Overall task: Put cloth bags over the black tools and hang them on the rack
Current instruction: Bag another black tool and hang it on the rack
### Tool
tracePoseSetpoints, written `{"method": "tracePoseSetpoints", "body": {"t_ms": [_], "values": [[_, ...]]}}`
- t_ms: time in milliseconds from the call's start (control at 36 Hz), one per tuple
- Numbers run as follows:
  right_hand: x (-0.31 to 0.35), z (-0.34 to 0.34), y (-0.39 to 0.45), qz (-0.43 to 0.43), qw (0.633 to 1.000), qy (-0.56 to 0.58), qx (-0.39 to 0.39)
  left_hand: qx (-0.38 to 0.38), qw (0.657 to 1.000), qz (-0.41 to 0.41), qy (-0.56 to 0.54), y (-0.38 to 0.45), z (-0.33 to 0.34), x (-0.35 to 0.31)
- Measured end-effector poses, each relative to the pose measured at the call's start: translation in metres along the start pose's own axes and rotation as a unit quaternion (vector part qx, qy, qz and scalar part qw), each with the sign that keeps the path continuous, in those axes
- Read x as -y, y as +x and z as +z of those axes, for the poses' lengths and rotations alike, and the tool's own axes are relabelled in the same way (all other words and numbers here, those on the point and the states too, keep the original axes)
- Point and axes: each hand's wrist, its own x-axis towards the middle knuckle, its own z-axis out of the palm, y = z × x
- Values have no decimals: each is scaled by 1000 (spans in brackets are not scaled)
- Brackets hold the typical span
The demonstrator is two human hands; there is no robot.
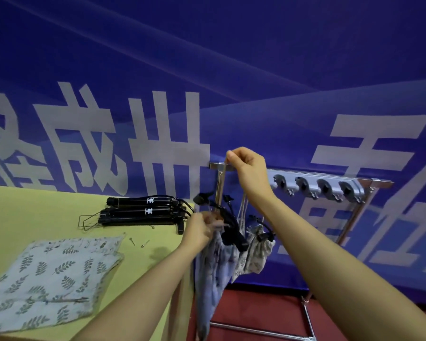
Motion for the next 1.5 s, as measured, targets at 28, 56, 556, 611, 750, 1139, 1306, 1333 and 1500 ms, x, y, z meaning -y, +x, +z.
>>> {"method": "tracePoseSetpoints", "body": {"t_ms": [28, 56, 556, 611, 750, 1139, 1306, 1333, 1500], "values": [[1, 0, 1, -5, 1000, 4, 1, 6, 1000, -7, -19, 5, 1, 4], [-1, 0, 4, -10, 1000, 5, 4, 5, 1000, -9, -1, 13, 3, 9], [-49, -57, 63, 56, 998, 12, -11, 92, 911, 68, 397, 97, 10, 1], [-58, -61, 66, 65, 998, 4, -17, 98, 880, 71, 459, 98, 11, 1], [-83, -71, 64, 91, 995, -7, -27, 12, 874, 68, 482, 101, 22, 4], [-136, -147, 52, 162, 982, -64, 74, 100, 956, 161, 223, 100, 127, -56], [-155, -203, 42, 174, 973, -81, 127, 114, 979, 62, 159, 98, 188, -60], [-159, -212, 39, 179, 971, -86, 132, 119, 978, 52, 161, 97, 197, -60], [-165, -251, 33, 198, 960, -124, 152, 102, 991, -14, 86, 89, 240, -55]]}}
